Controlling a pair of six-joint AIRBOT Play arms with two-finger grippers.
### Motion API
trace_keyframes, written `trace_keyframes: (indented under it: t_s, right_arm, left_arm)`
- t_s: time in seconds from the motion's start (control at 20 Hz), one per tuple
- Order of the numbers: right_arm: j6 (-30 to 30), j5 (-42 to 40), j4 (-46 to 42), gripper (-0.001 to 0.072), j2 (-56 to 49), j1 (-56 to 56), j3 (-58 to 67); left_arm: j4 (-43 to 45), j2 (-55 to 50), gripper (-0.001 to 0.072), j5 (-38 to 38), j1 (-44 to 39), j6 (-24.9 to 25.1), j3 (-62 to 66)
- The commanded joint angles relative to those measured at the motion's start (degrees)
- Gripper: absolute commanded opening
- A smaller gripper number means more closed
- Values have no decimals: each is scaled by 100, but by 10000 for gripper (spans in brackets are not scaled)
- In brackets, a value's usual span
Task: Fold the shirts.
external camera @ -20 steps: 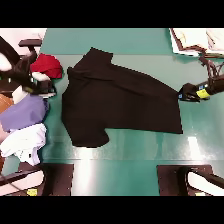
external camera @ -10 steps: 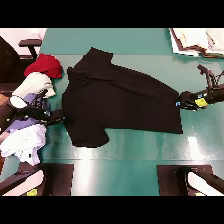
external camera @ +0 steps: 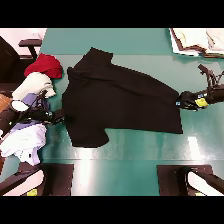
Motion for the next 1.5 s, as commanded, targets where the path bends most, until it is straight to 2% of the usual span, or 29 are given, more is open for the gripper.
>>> trace_keyframes:
  t_s: [0.0,0.1,0.25,0.3,0.35,0.4,0.5,0.65,0.9,1.0,1.05,1.1,1.15,1.25,1.3,1.45]
  right_arm:
    - [-96,282,-103,387,4,-345,-4]
    - [-98,669,-535,387,9,-817,-55]
    - [-96,579,-951,403,295,-1788,-855]
    - [-96,455,-914,544,402,-2159,-1233]
    - [-96,332,-896,601,490,-2507,-1613]
    - [-96,205,-883,593,538,-2809,-1996]
    - [-214,-42,-518,452,551,-3176,-2599]
    - [-409,-667,160,438,551,-3154,-3143]
    - [-302,-1547,474,431,522,-2389,-3279]
    - [-227,-1622,531,430,262,-2129,-3233]
    - [-229,-1582,590,406,92,-2006,-3176]
    - [-234,-1576,605,310,-63,-1843,-3084]
    - [-247,-1578,601,283,-170,-1646,-2968]
    - [-249,-1569,586,64,-210,-1207,-2621]
    - [-249,-1569,570,17,-129,-1032,-2406]
    - [-251,-1523,551,15,479,-789,-1412]
  left_arm:
    - [-175,72,21,-125,4,37,173]
    - [-70,387,21,-269,4,37,356]
    - [-33,927,22,-328,4,39,466]
    - [-33,1043,22,-365,4,39,483]
    - [-37,1093,22,-380,4,37,485]
    - [-44,1093,22,-422,4,37,485]
    - [-50,1093,22,-415,4,37,485]
    - [-57,1093,22,-404,4,35,485]
    - [-55,1093,23,-409,4,35,485]
    - [-55,1093,22,-422,4,37,485]
    - [-55,1093,22,-433,4,37,485]
    - [-52,1093,23,-470,4,37,485]
    - [-55,1093,22,-505,4,37,487]
    - [-52,1093,22,-568,7,35,601]
    - [-48,1095,21,-658,7,37,798]
    - [-46,1165,21,-1027,7,35,1978]
